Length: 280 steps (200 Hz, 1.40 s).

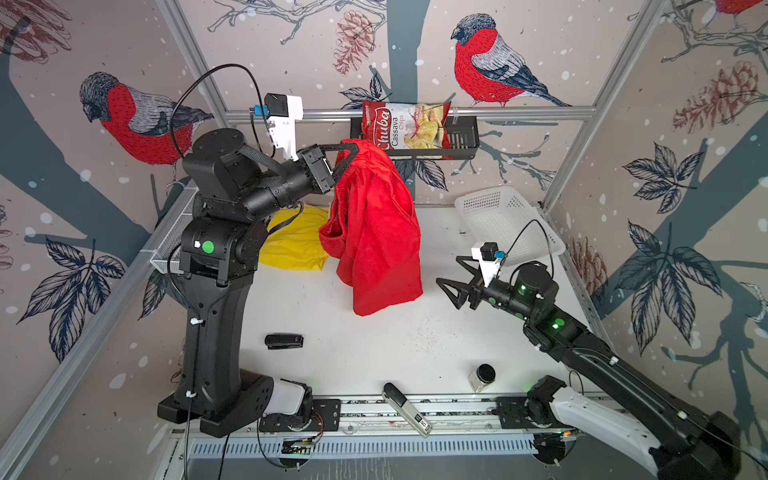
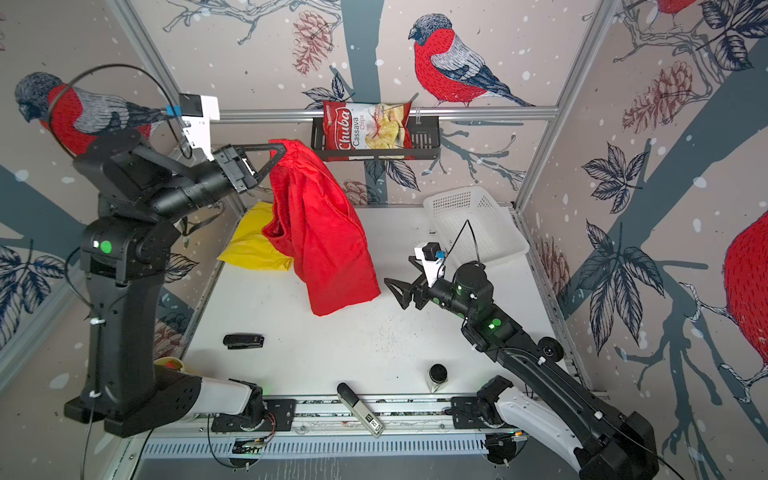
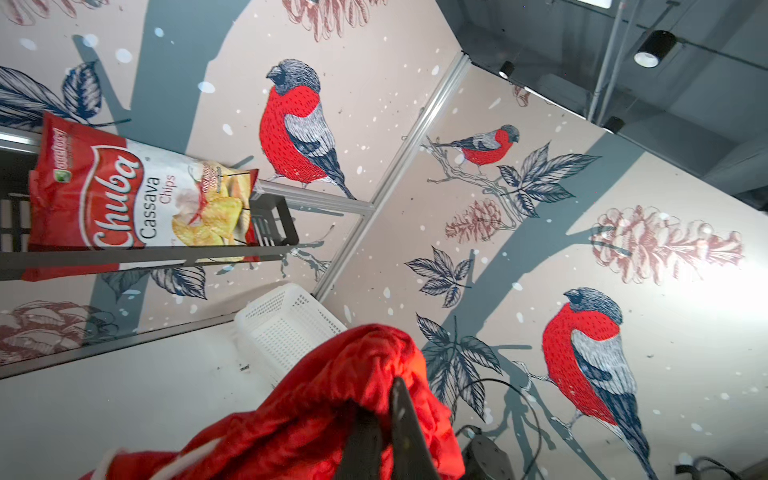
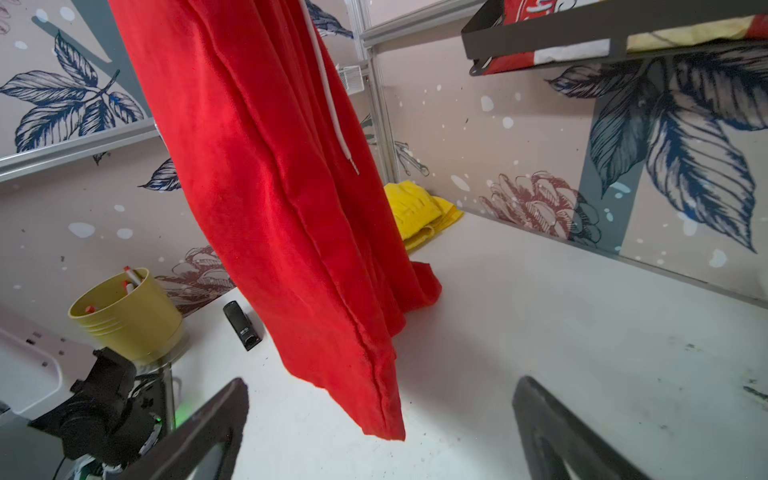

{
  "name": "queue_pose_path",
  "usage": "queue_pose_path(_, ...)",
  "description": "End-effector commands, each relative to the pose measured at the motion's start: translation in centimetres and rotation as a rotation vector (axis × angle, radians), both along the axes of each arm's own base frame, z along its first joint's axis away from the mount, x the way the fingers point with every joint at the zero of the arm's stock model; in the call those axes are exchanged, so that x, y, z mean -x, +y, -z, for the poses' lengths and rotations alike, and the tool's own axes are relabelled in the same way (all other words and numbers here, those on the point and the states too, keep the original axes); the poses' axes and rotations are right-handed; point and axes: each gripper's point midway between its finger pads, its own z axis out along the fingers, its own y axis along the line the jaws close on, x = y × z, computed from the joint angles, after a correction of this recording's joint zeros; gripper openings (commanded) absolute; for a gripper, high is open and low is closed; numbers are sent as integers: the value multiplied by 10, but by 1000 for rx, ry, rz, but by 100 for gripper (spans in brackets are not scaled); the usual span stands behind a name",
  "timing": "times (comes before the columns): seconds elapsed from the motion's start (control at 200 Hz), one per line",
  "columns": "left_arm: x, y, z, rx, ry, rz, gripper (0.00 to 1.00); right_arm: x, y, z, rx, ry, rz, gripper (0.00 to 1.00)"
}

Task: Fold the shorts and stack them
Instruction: 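Grasp the hanging leg of the red shorts with the right gripper, then stretch the red shorts between both grippers and lay them on the table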

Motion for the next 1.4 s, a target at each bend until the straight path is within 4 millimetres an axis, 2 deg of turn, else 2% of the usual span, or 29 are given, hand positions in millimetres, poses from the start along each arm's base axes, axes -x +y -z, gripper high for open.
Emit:
queue_pose_path(0.0, 17, -4, -16, 25, -56, 82, 0, 0, 10, -3, -9, -36, -68, 99)
queue_pose_path(0.11, 18, 1, -17, 38, -46, 102, 0, -11, 22, 3, 10, -10, -112, 99)
queue_pose_path(0.25, 14, 6, -13, 64, -20, 120, 0, -19, 45, 21, 25, 84, -216, 100)
queue_pose_path(0.305, 11, 6, -10, 70, -12, 136, 0, -17, 53, 26, 8, 136, -274, 95)
queue_pose_path(0.35, 7, 6, -8, 70, -2, 138, 0, -12, 57, 24, -11, 154, -326, 85)
queue_pose_path(0.375, 5, 7, -6, 70, 5, 137, 0, -12, 61, 34, -7, 188, -353, 81)
queue_pose_path(0.41, 1, 7, -3, 70, 15, 137, 0, -9, 64, 35, -17, 203, -380, 70)
queue_pose_path(0.5, -6, 9, 1, 74, 32, 133, 0, -6, 66, 42, -25, 251, -404, 23)
queue_pose_path(0.535, -10, 11, 2, 72, 34, 125, 0, -5, 65, 45, -23, 262, -395, 9)
queue_pose_path(0.57, -13, 13, 4, 70, 37, 111, 0, -7, 62, 48, -18, 265, -374, 2)
queue_pose_path(0.685, -23, 23, 14, 54, 58, 46, 0, -11, 49, 57, -6, 289, -306, 1)
queue_pose_path(0.7, -24, 24, 15, 50, 57, 37, 0, -8, 45, 50, -15, 273, -300, 1)
queue_pose_path(0.795, -28, 32, 30, 20, 72, -22, 0, -12, 23, 51, -14, 266, -201, 1)
queue_pose_path(0.865, -36, 39, 51, 7, 102, -86, 0, -32, -4, 53, -8, 261, -10, 0)
queue_pose_path(0.94, -56, 46, 82, -3, 161, -157, 0, -62, -39, 48, -17, 238, 223, 0)
queue_pose_path(1.021, -87, 51, 118, -22, 227, -209, 0, -101, -75, 30, -50, 208, 441, 0)
queue_pose_path(1.066, -103, 52, 132, -24, 245, -222, 0, -124, -89, 16, -54, 197, 542, 0)
queue_pose_path(1.111, -118, 49, 134, -10, 237, -211, 0, -149, -103, 2, -55, 205, 658, 0)
queue_pose_path(1.146, -128, 47, 132, -2, 235, -202, 0, -168, -112, -17, -60, 195, 736, 0)
queue_pose_path(1.151, -129, 47, 131, -2, 233, -199, 0, -171, -114, -24, -67, 185, 752, 0)
queue_pose_path(1.171, -135, 45, 128, 2, 229, -189, 0, -184, -117, -27, -55, 190, 788, 0)
queue_pose_path(1.201, -144, 42, 122, 5, 225, -170, 0, -200, -120, -48, -65, 166, 824, 0)
queue_pose_path(1.276, -160, 37, 88, 14, 179, -139, 0, -230, -125, -105, -108, 77, 884, 0)
queue_pose_path(1.321, -167, 34, 68, 21, 154, -121, 0, -240, -129, -143, -152, 8, 914, 0)
queue_pose_path(1.336, -166, 34, 54, 28, 129, -116, 0, -242, -131, -153, -163, -10, 927, 0)
queue_pose_path(1.396, -165, 35, 18, 68, 55, -83, 0, -242, -137, -199, -221, -94, 951, 0)
